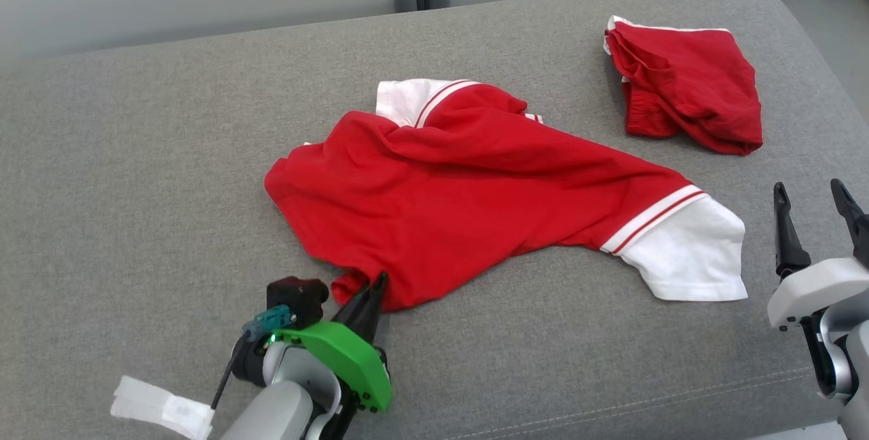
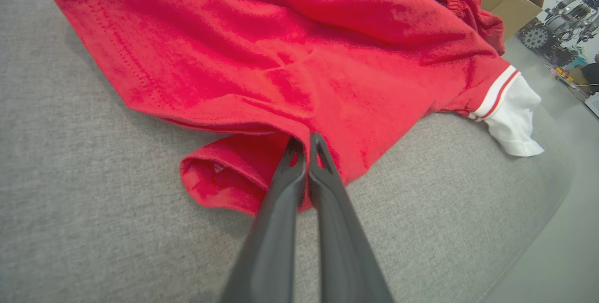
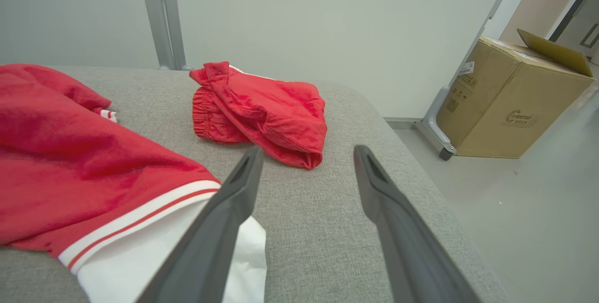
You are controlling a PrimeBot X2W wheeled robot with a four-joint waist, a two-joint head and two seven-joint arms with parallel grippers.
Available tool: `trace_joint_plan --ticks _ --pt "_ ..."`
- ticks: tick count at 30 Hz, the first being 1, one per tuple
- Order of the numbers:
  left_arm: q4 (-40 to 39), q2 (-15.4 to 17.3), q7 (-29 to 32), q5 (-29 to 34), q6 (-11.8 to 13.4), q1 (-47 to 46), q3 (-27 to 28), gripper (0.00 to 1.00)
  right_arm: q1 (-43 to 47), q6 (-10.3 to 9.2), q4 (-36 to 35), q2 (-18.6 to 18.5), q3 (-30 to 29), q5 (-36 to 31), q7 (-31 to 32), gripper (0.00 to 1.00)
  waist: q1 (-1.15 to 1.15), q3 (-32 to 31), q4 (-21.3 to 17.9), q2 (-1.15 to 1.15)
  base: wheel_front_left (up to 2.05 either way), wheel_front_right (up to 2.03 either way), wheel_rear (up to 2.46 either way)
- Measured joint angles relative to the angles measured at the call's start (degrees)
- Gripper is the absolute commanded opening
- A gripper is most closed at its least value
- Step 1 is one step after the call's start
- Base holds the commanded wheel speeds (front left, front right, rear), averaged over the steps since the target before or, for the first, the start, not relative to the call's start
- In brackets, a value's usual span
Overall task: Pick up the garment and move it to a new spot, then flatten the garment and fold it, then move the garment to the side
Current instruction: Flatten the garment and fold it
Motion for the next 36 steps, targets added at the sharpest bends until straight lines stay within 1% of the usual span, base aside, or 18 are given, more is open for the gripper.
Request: trace_joint_plan --ticks 7,12,15,20,21,23,26,30,33,34,35,36 --pt "-3.6 0.0 -2.5 0.5 -0.9 -4.5 1.8 0.0 1.7 -0.01 -1.3 0.3 -0.4 -0.6 0.0 1.0 0.0 -0.3 0.1 0.0 0.0 0.0 0.0" --pt "-3.2 0.5 -2.4 1.1 -0.8 -8.4 3.5 0.0 2.3 0.18 -2.3 1.0 0.7 -0.7 0.0 1.0 0.0 -0.1 -0.4 0.0 0.0 0.0 0.0" --pt "-1.0 1.5 -1.3 1.3 0.2 -11.1 4.7 0.0 2.3 0.9 -3.0 2.0 2.1 -1.4 0.0 1.0 0.0 0.4 -1.1 0.0 0.0 0.0 0.0" --pt "4.0 3.4 -0.2 1.3 2.7 -15.3 7.7 0.0 1.3 2.2 -3.8 2.7 4.5 -2.2 0.0 1.0 0.0 1.4 -3.0 0.0 0.0 0.0 0.0" --pt "4.7 3.8 0.1 1.3 3.2 -16.1 8.2 0.0 1.1 2.22 -3.9 3.0 4.8 -2.3 0.0 1.0 0.0 1.7 -3.5 0.0 0.0 0.0 0.0" --pt "6.1 4.0 0.6 1.3 3.7 -17.5 9.0 0.0 0.8 2.71 -4.1 3.5 5.3 -2.3 0.0 1.0 0.0 2.2 -4.6 0.0 0.0 0.0 0.0" --pt "8.5 4.1 1.6 1.4 4.4 -19.7 9.4 0.0 0.4 2.81 -4.1 3.7 5.8 -2.6 0.0 1.0 0.0 3.2 -6.2 0.0 0.0 0.0 0.0" --pt "10.6 4.7 2.2 2.0 4.9 -21.7 9.7 0.0 -0.4 3.33 -4.2 4.0 6.2 -2.7 0.0 1.0 0.0 4.3 -7.9 0.0 0.0 0.0 0.0" --pt "12.1 5.1 2.6 3.1 4.9 -23.5 9.7 0.0 -1.1 3.37 -4.2 4.5 6.2 -2.7 0.0 1.0 0.0 5.7 -9.6 0.0 0.0 0.0 0.0" --pt "12.7 5.0 2.6 3.2 5.0 -24.2 9.6 0.25 -1.4 3.37 -4.2 4.7 6.2 -2.7 0.0 1.0 0.0 6.1 -10.0 0.0 0.0 0.0 0.0" --pt "13.1 5.0 2.6 3.2 5.0 -24.9 9.6 0.25 -1.5 3.37 -4.2 5.0 6.2 -2.7 0.0 1.0 0.0 6.6 -10.5 0.0 0.0 0.0 0.0" --pt "13.2 4.7 2.6 3.2 5.0 -25.5 9.5 0.47 -1.6 3.35 -4.2 5.3 6.0 -2.7 0.0 1.0 0.0 7.1 -10.9 0.0 0.0 0.0 0.0"
